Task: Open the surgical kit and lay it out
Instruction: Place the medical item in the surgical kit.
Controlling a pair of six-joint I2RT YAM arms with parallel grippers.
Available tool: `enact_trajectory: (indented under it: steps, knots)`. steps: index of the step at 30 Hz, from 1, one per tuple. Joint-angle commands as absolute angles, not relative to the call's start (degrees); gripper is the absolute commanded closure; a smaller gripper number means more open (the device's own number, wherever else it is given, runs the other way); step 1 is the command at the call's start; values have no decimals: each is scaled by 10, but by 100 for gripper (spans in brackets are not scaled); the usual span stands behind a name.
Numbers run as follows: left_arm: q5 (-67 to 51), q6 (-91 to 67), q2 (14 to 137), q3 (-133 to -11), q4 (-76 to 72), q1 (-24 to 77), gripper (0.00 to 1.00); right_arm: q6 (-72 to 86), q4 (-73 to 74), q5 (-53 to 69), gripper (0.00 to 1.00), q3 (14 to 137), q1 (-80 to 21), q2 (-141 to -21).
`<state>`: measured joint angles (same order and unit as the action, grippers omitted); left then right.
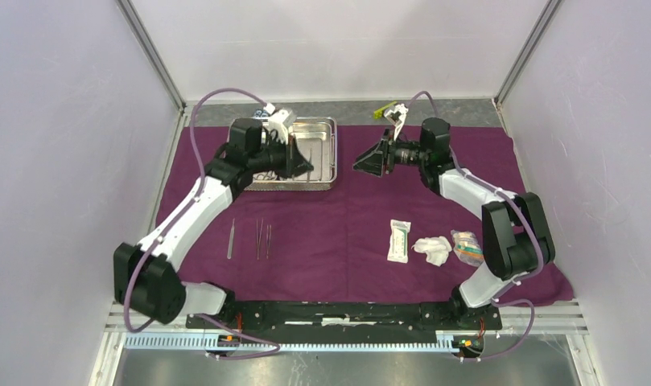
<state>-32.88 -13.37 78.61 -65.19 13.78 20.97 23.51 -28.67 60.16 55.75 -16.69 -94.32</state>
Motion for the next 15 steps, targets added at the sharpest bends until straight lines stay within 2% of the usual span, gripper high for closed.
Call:
enact_trajectory:
  steps: [1, 10, 15]
  knots:
    - [-226, -77, 721, -612, 288, 244, 93, 92, -146, 566, 47, 579, -143, -892]
    - [-155, -129, 650, -476, 335, 272, 94, -126, 36, 451, 47, 541, -111, -808]
    - [-134, -169, 676, -455, 344, 271, 96, -175, 60, 425, 47, 486, -82, -755]
